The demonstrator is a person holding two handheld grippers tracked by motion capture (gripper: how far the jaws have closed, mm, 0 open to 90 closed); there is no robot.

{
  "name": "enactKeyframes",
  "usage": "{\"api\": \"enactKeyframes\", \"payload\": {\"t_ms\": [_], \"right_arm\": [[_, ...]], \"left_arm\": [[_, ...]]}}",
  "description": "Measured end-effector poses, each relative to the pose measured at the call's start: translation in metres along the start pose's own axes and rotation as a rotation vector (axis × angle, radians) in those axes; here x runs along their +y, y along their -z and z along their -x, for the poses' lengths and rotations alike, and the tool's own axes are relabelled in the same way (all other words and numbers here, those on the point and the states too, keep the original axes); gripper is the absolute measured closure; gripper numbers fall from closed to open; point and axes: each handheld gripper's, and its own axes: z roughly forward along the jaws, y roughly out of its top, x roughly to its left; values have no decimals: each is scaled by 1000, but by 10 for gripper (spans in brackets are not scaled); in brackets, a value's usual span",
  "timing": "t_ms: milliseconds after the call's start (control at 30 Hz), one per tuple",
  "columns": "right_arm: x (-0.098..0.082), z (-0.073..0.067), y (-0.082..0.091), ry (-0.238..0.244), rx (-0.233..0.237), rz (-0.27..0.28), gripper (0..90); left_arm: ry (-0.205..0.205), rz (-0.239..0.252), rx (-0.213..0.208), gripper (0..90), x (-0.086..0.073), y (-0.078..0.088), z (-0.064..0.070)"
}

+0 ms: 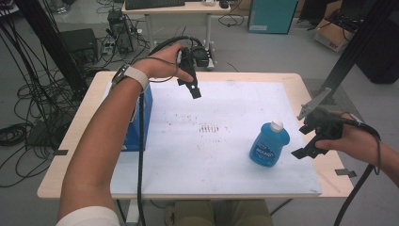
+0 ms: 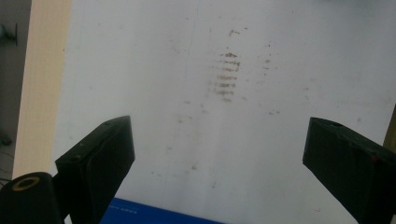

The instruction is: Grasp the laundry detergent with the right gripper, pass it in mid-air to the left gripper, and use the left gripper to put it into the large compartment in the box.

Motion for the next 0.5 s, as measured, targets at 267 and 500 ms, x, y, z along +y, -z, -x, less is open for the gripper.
{"api": "enactKeyframes", "payload": {"t_ms": [267,500], "right_arm": [[0,0,-2,-11,5,6,54],[-1,0,-3,2,1,5,59]], "left_arm": [[0,3,4,94,-1,-1,0],[-1,4,6,94,0,-1,1]]}}
